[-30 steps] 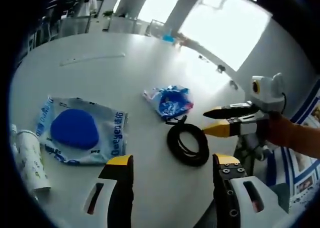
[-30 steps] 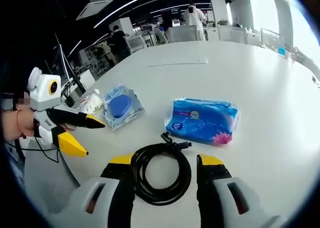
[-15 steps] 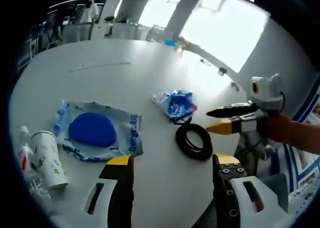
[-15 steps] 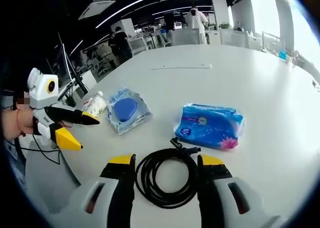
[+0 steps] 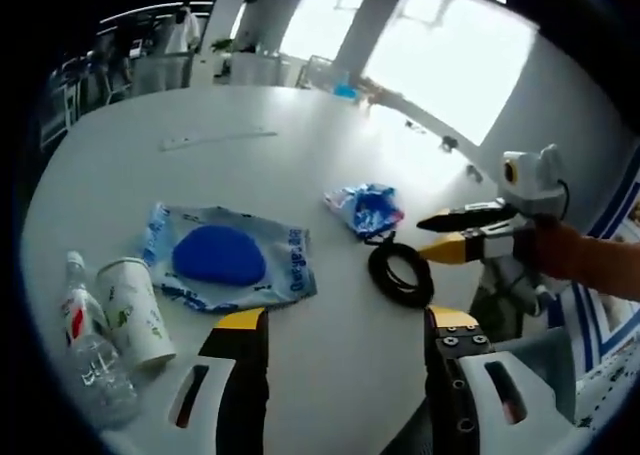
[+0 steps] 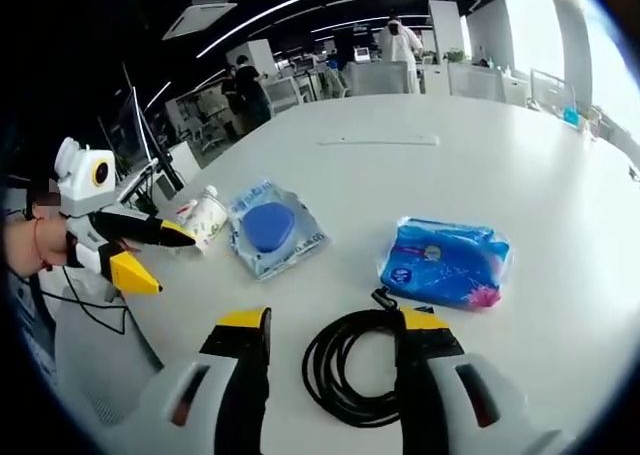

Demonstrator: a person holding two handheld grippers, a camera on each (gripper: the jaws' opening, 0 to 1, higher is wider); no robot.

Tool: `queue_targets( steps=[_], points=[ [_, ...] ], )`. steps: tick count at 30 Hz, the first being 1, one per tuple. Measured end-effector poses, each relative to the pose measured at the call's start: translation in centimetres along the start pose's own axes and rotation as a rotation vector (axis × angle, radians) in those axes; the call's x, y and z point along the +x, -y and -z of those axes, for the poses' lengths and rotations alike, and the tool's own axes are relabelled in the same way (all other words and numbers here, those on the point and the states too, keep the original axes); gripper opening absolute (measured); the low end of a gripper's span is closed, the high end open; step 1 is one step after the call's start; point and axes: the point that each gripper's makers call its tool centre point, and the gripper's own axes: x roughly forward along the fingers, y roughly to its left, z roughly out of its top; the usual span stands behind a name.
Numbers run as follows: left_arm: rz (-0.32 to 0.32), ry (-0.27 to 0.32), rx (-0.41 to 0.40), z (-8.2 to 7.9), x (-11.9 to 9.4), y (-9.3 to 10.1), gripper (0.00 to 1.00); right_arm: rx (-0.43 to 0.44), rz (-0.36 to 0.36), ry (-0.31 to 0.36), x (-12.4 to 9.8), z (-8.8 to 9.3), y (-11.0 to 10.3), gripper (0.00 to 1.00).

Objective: Arrange the tabletop items into an orderly group along one side of the table until the central work area is clear of visible clutter.

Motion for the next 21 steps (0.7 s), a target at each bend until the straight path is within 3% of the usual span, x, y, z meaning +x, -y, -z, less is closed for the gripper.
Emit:
queue_targets(
  steps=[10, 21],
  points=[
    [-0.014, 0.02, 0.009, -0.4, -1.5, -1.4, 0.59, -0.01, -0.015, 0.01, 0.8, -1.0, -1.5, 0.47],
    [-0.03, 0.03, 0.038, -0.9, -2.9, -2.8, 0.59, -0.016, -0.025, 0.009, 1.4, -0.9, -3.5, 0.48]
  ],
)
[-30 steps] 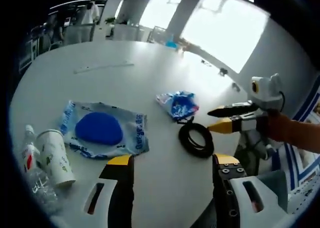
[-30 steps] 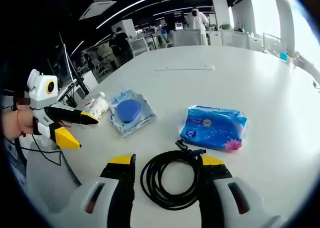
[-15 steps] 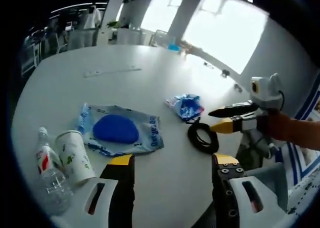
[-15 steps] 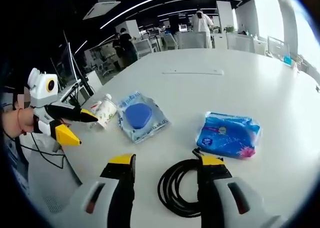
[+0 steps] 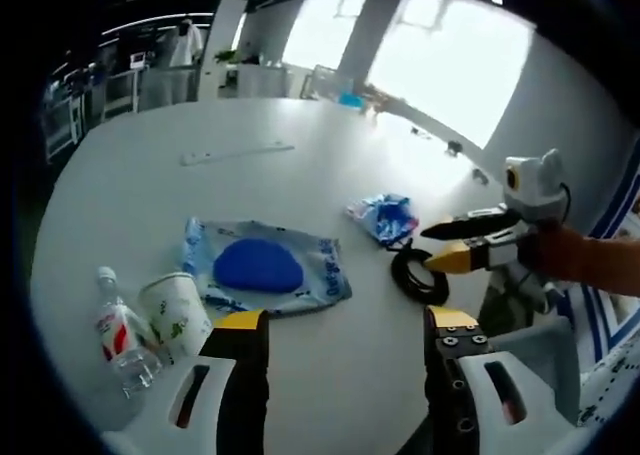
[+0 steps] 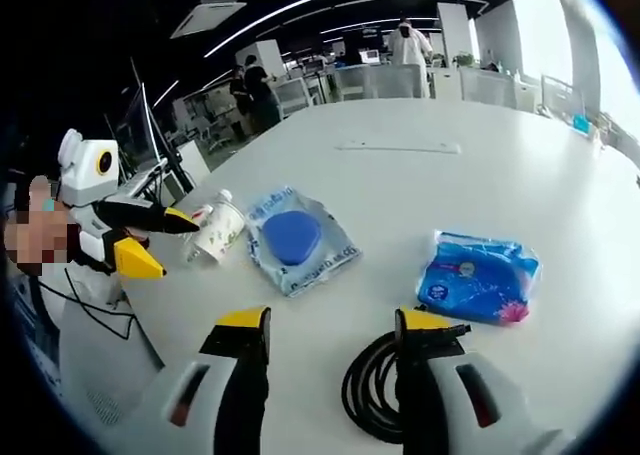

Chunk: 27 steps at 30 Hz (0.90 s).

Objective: Arrange the tabletop items into an orderly group along one side of the table until the central work area is clear of visible clutter.

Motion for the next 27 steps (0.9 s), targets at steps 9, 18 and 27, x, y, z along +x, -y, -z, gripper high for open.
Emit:
queue_targets(
  steps=[9, 18, 27],
  points=[
    [-0.008, 0.003, 0.01, -0.2, -0.7, -1.1, 0.59, -0.005, -0.002, 0.005, 0.6, -0.7, -1.0, 0.47],
    [-0.016, 0.004, 0.019, -0.7, -1.5, -2.5, 0.59, -0.002, -0.002, 0.003, 1.1, -0.8, -1.9, 0.47],
    [-0.025, 0.009, 0.035, -1.6, -2.1, -4.1, 0.58, 0.007, -0.001, -0.003, 1.7, -0.7, -2.9, 0.47]
  ],
)
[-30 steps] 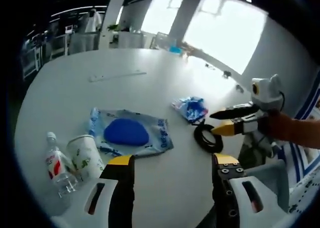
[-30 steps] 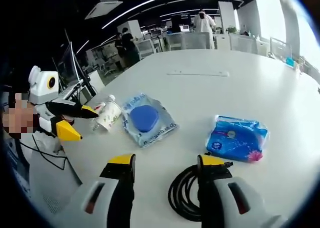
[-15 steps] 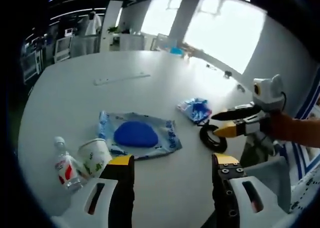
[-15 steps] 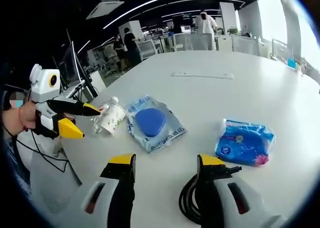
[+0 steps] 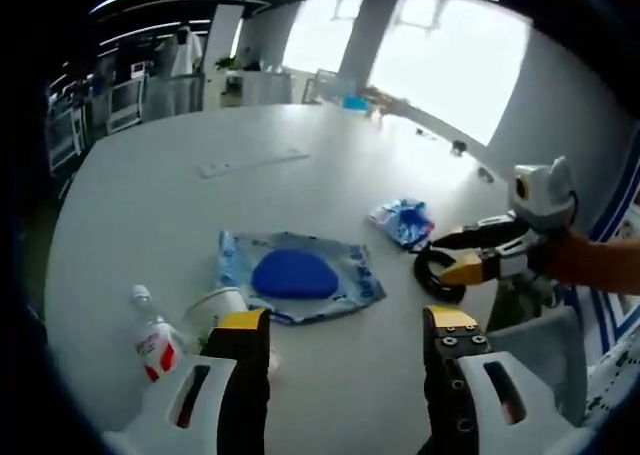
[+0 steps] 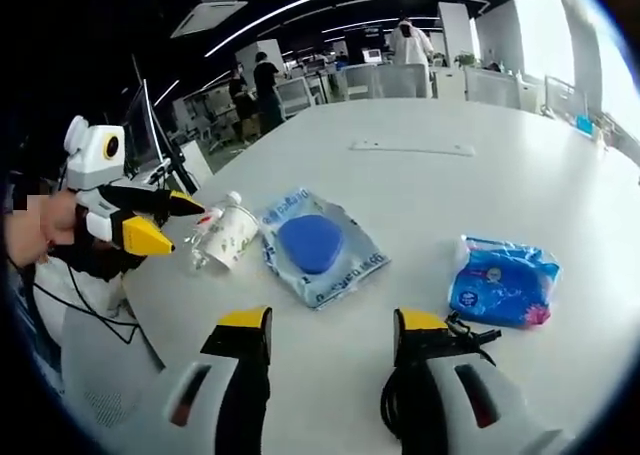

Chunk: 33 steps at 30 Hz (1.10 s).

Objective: Arrange the tabletop items into an orderly group along one side of the table until the central work area is clear of visible clutter.

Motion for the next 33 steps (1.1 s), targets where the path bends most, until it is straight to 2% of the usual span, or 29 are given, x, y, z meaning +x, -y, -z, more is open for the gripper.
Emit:
queue_targets(
  steps=[14, 33],
  points=[
    [-0.001, -0.004, 0.036, -1.4, -0.2, -2.0, 0.58, 0.023, 0.005, -0.003, 0.7, 0.5, -1.6, 0.45],
    [0.0, -0.019, 0.07, -2.6, 0.4, -4.8, 0.57, 0.076, 0.04, -0.008, 2.0, 0.7, -2.3, 0.45]
  ],
)
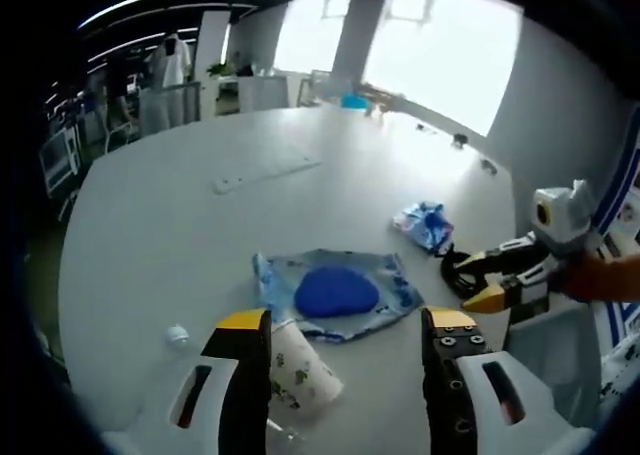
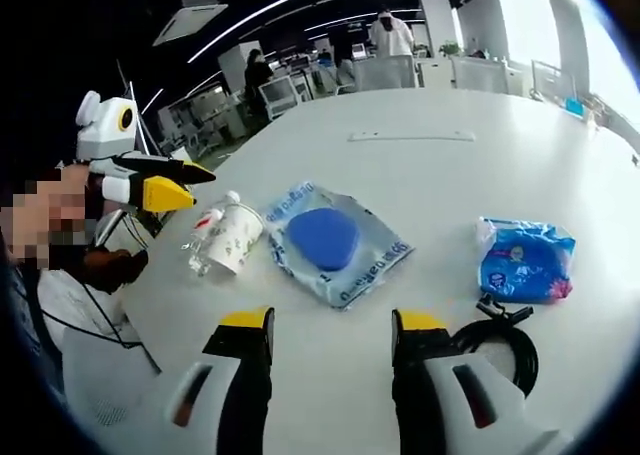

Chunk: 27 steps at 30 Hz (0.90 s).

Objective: Arrange the tabletop items into an orderly group along one side of the table until the central work area is clear of visible clutter.

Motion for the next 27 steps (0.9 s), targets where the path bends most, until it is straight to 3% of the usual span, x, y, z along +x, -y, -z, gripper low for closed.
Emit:
queue_targets(
  steps=[27],
  points=[
    [0.013, -0.042, 0.029, -0.1, 1.8, -2.2, 0.57, 0.073, 0.057, -0.016, 0.7, 0.7, 0.6, 0.43]
  ],
)
